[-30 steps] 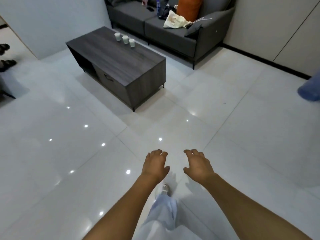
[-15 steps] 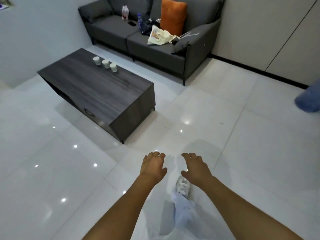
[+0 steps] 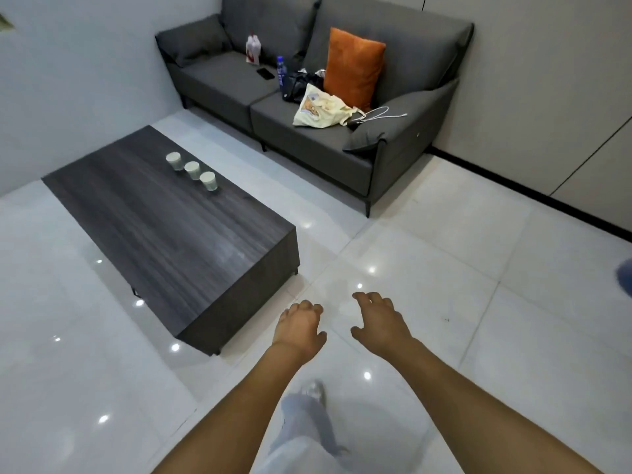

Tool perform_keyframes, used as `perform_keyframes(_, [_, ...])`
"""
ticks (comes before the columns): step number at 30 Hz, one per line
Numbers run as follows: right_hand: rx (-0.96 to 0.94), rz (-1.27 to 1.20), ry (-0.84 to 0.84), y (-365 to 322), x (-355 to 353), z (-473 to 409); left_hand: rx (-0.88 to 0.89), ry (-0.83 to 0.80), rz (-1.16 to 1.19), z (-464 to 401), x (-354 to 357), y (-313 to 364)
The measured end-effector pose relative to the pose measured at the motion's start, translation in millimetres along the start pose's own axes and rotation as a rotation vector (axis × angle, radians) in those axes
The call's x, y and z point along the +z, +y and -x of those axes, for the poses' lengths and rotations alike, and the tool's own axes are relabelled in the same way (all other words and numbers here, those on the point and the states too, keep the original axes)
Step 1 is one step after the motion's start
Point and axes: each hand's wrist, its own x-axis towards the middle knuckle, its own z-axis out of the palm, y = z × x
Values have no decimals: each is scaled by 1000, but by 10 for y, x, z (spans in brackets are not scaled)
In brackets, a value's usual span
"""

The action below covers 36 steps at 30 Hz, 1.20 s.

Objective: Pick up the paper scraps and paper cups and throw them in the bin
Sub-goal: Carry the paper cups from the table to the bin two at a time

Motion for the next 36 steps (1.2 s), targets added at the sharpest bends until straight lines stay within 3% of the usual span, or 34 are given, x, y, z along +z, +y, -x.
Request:
perform_keyframes(19, [-102, 56, -92, -332, -1800, -4070, -162, 8, 124, -3819, -1843, -644])
perform_keyframes(28, [-301, 175, -154, -413, -2702, -6042, -334, 111, 220, -5413, -2451, -705])
perform_keyframes(36, [-498, 271, -255, -1060, -3068, -7308, -564, 153, 304, -6161, -2832, -1174])
